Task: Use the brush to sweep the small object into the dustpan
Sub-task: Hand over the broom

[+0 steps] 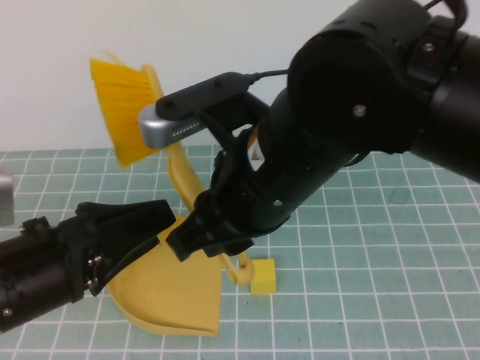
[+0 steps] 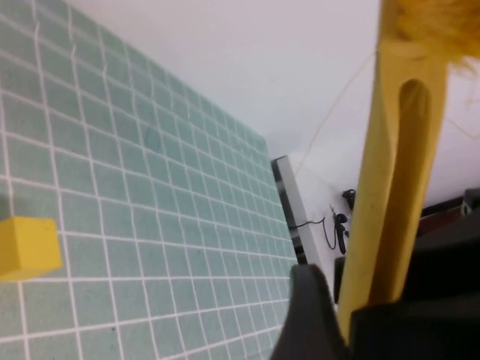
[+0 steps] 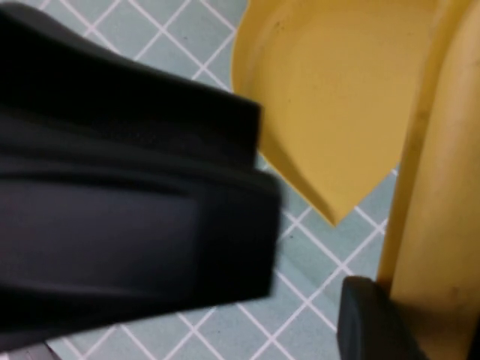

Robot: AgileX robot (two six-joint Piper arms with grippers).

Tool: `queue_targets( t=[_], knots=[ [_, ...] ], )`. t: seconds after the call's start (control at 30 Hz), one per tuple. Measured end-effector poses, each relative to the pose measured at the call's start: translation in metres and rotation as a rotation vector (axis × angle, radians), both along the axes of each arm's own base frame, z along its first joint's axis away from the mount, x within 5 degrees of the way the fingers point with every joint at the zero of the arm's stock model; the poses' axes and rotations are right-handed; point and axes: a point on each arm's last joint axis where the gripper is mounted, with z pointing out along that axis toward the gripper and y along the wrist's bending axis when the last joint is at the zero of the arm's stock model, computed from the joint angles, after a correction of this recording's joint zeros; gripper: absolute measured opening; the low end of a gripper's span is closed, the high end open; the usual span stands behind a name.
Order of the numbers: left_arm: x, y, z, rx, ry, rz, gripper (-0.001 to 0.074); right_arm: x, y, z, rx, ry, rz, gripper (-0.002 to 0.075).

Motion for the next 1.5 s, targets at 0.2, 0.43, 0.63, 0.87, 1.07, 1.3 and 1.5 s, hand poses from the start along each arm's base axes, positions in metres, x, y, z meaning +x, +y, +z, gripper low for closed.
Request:
queue_targets(
  t=[0.2, 0.43, 0.63, 0.87, 1.07, 1.3, 1.5],
  knots=[
    [0.009, 0.001, 0.002, 0.023, -0.014, 0.016, 0.0461, 0.0, 0.009, -0.01, 0.001, 0.039, 0.008, 0.019],
    [0.021, 0.001, 0.009, 0.038, -0.03, 0.036, 0.0461, -0.006, 0.016, -0.008, 0.055, 0.06, 0.023, 0.019],
    [0.031, 0.001, 0.009, 0.047, -0.016, 0.052, 0.0459, -0.007, 0.019, -0.007, 0.087, 0.07, 0.036, 0.019],
    [0.039, 0.001, 0.005, 0.046, 0.011, 0.049, 0.0194, -0.007, 0.021, -0.006, 0.11, 0.067, 0.038, 0.019],
    [0.039, 0.001, 0.004, 0.051, 0.013, 0.054, 0.0, -0.003, 0.026, -0.013, 0.105, 0.062, 0.049, 0.019],
    [0.039, 0.001, 0.004, 0.057, -0.002, 0.047, 0.0, -0.003, 0.029, -0.016, 0.11, 0.069, 0.06, 0.0257],
    [0.038, 0.0, 0.005, 0.058, -0.022, 0.025, 0.0, -0.004, 0.024, -0.017, 0.099, 0.142, 0.075, 0.0529]
  ],
)
